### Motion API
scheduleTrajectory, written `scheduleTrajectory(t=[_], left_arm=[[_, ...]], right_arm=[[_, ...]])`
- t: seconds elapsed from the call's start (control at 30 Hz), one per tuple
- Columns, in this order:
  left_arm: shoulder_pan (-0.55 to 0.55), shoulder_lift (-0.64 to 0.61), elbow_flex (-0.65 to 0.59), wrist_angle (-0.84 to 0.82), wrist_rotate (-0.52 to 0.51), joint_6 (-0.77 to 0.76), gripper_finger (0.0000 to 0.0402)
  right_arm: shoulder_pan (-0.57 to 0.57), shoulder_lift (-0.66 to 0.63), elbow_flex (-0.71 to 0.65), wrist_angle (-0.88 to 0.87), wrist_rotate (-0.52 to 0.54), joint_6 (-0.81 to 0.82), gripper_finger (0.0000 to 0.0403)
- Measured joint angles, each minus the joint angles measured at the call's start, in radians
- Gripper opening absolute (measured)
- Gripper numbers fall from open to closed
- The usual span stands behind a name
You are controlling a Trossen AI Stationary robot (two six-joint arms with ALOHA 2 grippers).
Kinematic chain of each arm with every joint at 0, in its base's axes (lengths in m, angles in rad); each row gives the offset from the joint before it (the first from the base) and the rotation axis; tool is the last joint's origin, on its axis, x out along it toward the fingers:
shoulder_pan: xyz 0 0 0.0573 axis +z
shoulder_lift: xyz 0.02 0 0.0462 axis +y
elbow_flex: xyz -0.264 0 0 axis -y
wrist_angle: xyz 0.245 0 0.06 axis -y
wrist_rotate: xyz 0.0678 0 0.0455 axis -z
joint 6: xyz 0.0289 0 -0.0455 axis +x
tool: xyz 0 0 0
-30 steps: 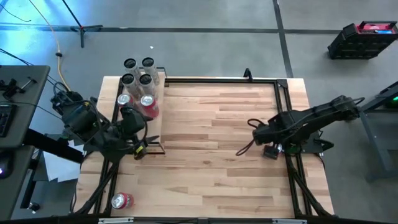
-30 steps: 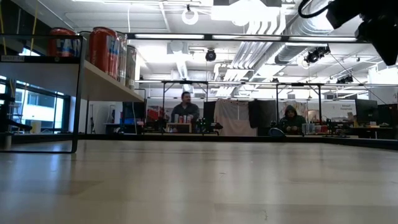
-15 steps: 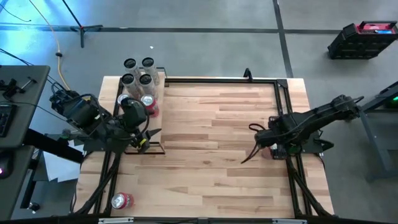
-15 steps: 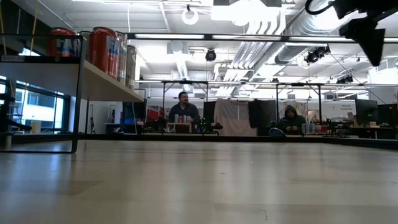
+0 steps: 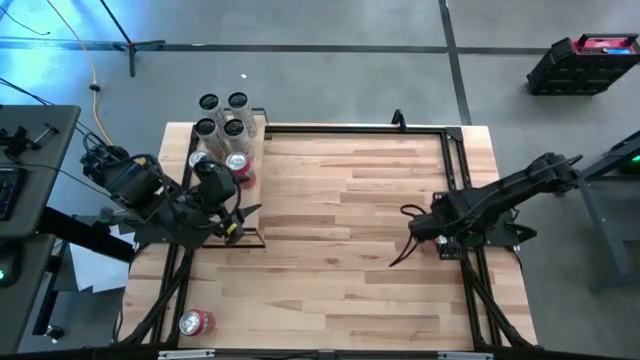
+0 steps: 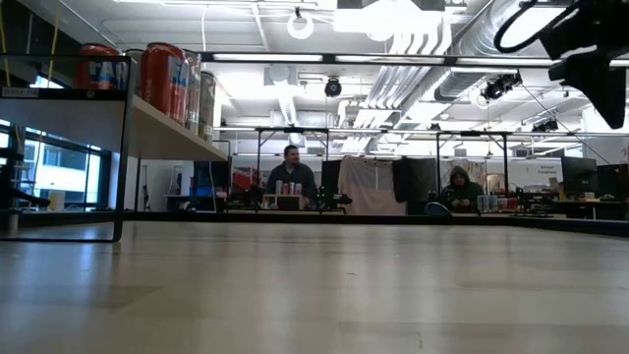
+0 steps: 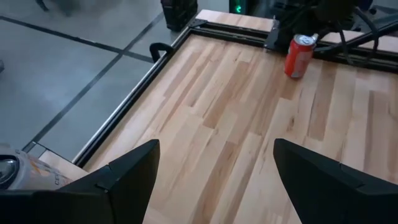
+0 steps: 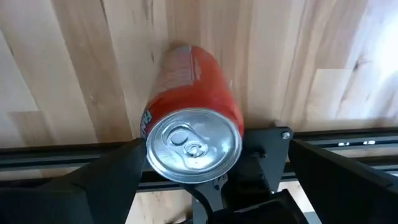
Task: Place canned beverage on shelf
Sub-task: Put the top red soda can on the shelf
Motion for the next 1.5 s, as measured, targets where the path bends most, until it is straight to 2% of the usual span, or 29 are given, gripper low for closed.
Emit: scheduleTrajectory(t=[0.17, 0.3, 0.5, 0.67, 1.0, 1.2, 1.43, 1.5], left_arm=[[0.009, 0.001, 0.0, 0.002, -0.019, 0.006, 0.0305], [0.012, 0.001, 0.0, 0.008, -0.028, 0.007, 0.0305], [0.012, 0.001, 0.0, 0.008, -0.032, 0.007, 0.0305], [0.012, 0.001, 0.0, 0.008, -0.033, 0.009, 0.0305], [0.012, 0.001, 0.0, 0.008, -0.049, 0.026, 0.0305], [0.012, 0.001, 0.0, 0.008, -0.048, 0.026, 0.0305], [0.011, 0.001, 0.0, 0.008, -0.036, 0.03, 0.0305], [0.011, 0.001, 0.0, 0.008, -0.027, 0.043, 0.0305]], right_arm=[[0.021, 0.001, -0.009, 0.024, -0.042, -0.058, 0.0383], [0.038, 0.001, -0.015, 0.06, -0.026, -0.113, 0.0383], [0.039, 0.009, -0.101, 0.095, -0.074, -0.142, 0.0379], [0.04, 0.024, -0.141, 0.098, -0.099, -0.146, 0.0362], [0.041, 0.024, -0.151, 0.192, -0.079, -0.291, 0.033], [0.04, 0.036, -0.152, 0.248, -0.079, -0.277, 0.0326], [0.04, 0.073, -0.137, 0.244, -0.088, -0.243, 0.0284], [0.039, 0.077, -0.129, 0.227, -0.104, -0.219, 0.0283]])
